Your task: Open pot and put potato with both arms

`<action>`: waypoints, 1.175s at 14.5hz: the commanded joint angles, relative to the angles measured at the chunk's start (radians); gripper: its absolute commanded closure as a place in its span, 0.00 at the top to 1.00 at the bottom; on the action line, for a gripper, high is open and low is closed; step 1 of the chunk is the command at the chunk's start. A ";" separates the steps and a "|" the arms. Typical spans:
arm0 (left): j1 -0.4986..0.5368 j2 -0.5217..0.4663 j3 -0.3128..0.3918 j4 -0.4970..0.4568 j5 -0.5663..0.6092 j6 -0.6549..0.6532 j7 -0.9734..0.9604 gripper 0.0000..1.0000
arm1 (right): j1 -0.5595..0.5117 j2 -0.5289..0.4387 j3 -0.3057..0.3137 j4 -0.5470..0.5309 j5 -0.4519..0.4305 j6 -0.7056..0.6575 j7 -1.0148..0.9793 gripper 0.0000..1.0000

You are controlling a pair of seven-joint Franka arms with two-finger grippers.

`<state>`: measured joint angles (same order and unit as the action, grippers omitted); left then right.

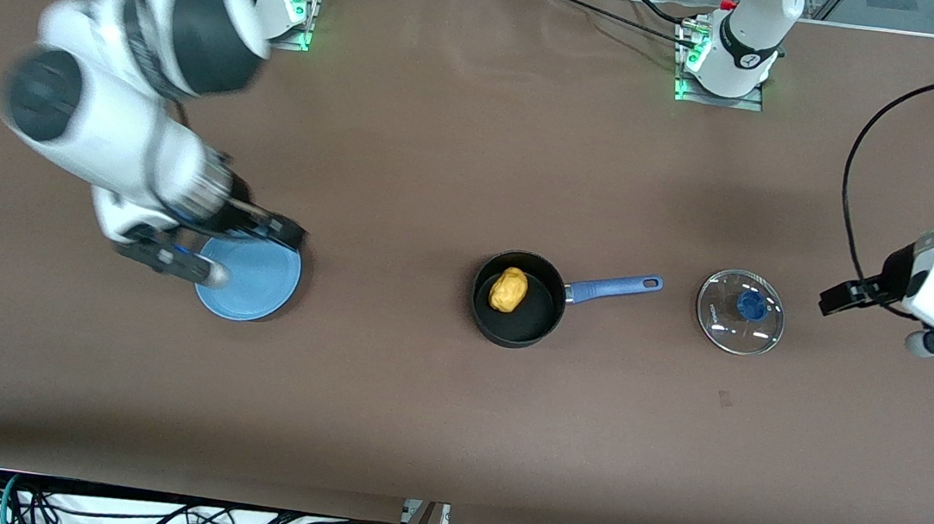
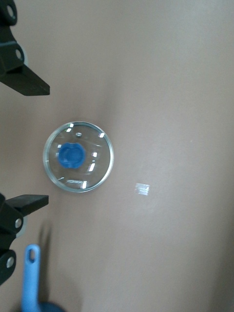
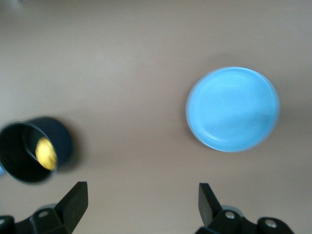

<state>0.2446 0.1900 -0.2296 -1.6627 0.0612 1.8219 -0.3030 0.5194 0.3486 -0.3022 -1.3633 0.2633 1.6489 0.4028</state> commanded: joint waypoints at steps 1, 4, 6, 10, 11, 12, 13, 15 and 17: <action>0.001 0.002 -0.004 0.145 -0.049 -0.172 0.010 0.94 | 0.018 -0.210 -0.060 -0.218 -0.051 -0.041 -0.169 1.00; 0.001 0.000 -0.028 0.240 -0.054 -0.282 0.010 1.00 | 0.010 -0.287 -0.075 -0.241 -0.125 -0.104 -0.232 1.00; 0.001 0.000 -0.037 0.276 -0.054 -0.317 0.007 1.00 | -0.079 -0.335 -0.011 -0.241 -0.179 -0.156 -0.275 1.00; -0.002 -0.001 -0.033 0.337 -0.069 -0.348 -0.014 1.00 | -0.336 -0.388 0.210 -0.241 -0.214 -0.208 -0.337 1.00; -0.004 -0.001 -0.036 0.339 -0.093 -0.348 -0.039 1.00 | -0.364 -0.390 0.241 -0.241 -0.225 -0.209 -0.347 1.00; -0.004 -0.003 -0.043 0.339 -0.098 -0.349 -0.056 1.00 | -0.412 -0.389 0.288 -0.241 -0.230 -0.205 -0.352 1.00; -0.002 -0.004 -0.066 0.339 -0.097 -0.351 -0.057 1.00 | -0.465 -0.385 0.337 -0.238 -0.230 -0.201 -0.372 1.00; -0.002 -0.006 -0.097 0.331 -0.087 -0.381 -0.080 1.00 | -0.467 -0.384 0.345 -0.230 -0.233 -0.193 -0.389 1.00; -0.001 -0.007 -0.138 0.325 -0.080 -0.385 -0.105 1.00 | -0.469 -0.375 0.345 -0.217 -0.233 -0.176 -0.390 1.00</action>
<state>0.2417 0.1785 -0.3338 -1.3508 -0.0183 1.4630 -0.3774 0.0775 -0.0199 0.0187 -1.5757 0.0445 1.4493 0.0364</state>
